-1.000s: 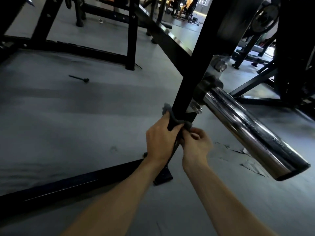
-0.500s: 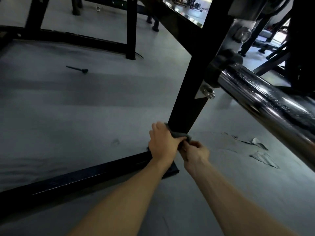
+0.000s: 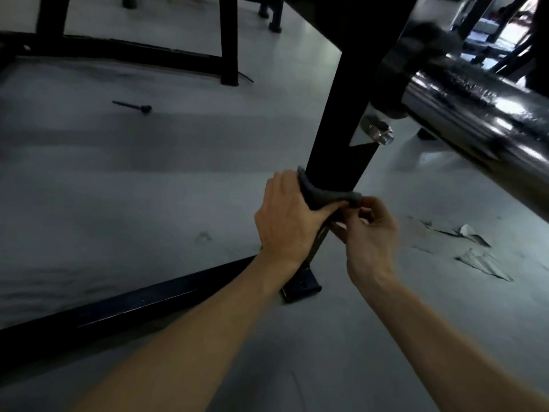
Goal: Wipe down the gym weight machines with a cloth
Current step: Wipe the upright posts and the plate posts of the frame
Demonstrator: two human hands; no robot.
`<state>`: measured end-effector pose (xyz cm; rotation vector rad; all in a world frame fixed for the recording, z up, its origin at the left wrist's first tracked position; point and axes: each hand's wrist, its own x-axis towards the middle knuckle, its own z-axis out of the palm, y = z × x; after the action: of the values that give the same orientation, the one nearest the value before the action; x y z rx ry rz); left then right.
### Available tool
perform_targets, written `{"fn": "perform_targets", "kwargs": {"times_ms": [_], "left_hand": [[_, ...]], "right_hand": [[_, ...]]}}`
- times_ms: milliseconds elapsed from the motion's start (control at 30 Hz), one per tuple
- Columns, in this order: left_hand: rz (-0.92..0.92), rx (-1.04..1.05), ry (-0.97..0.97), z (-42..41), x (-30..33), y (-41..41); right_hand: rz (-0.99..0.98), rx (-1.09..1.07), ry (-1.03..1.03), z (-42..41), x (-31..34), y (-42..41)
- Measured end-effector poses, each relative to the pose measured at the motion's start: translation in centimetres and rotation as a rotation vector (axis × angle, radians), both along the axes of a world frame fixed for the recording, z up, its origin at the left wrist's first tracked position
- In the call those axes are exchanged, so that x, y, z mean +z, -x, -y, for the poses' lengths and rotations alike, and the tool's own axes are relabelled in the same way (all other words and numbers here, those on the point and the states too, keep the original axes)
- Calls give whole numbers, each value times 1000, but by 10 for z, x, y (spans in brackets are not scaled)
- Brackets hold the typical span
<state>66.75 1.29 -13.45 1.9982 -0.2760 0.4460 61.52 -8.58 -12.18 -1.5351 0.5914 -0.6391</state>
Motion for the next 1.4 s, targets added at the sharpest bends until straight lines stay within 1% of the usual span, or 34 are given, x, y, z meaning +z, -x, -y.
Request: {"fn": "perform_targets", "kwargs": {"times_ms": [133,267,367,433,533,700,767,800,833,933,967,1000,1033,1067,1100,1133,1167,1200,1233,1267,1300,1333,1400], "left_hand": [[-92,-97,25,0,-45,-1],[-243,-129,-134,-2,-95,0],[-295,-134,-201,1,-124,0],[-303,-147,-213,3,-129,-4],[-301,-161,-228,3,-132,-5],[-288,-205,-346,-4,-127,-4],[-288,-229,-384,-10,-120,-1],[-275,-242,-406,-14,-117,1],[-262,-257,-431,-19,-113,5],[-206,-242,-493,-44,-110,17],[-154,-214,-512,-54,-107,19],[-59,-180,-520,-64,-104,19],[52,-146,-531,-73,-100,16],[153,-120,-535,-82,-96,12],[199,-122,-553,-91,-93,8],[168,-166,-604,-98,-94,3],[84,-239,-683,-106,-98,0],[-29,-333,-782,-112,-106,-3],[-140,-419,-868,-117,-117,-5],[-216,-469,-921,-120,-128,-5],[-220,-479,-941,-121,-136,-5],[-181,-475,-954,-120,-141,-5],[-51,-462,-989,-111,-143,-7]], "right_hand": [[-83,-16,28,3,-51,-1],[-321,-37,161,2,-107,0],[-456,-58,181,0,-138,-4],[-467,-59,93,0,-150,-6],[-431,-66,-145,-4,-155,-7],[-391,-168,-543,-22,-138,-10],[-382,-182,-661,-33,-130,-7],[-378,-171,-694,-40,-128,-5],[-400,-146,-675,-47,-128,-2],[-460,-104,-463,-68,-131,8],[-430,-80,-405,-74,-130,11],[-368,-46,-378,-81,-129,12],[-294,-5,-397,-87,-127,13],[-199,27,-459,-93,-123,14],[-152,32,-536,-100,-118,14],[-144,2,-615,-104,-118,13],[-190,-45,-666,-108,-119,12],[-246,-93,-713,-111,-124,11],[-323,-135,-711,-113,-126,10],[-416,-161,-631,-112,-130,10],[-529,-159,-452,-111,-132,9],[-618,-135,-213,-109,-131,11],[-631,-35,267,-106,-125,17]]}}
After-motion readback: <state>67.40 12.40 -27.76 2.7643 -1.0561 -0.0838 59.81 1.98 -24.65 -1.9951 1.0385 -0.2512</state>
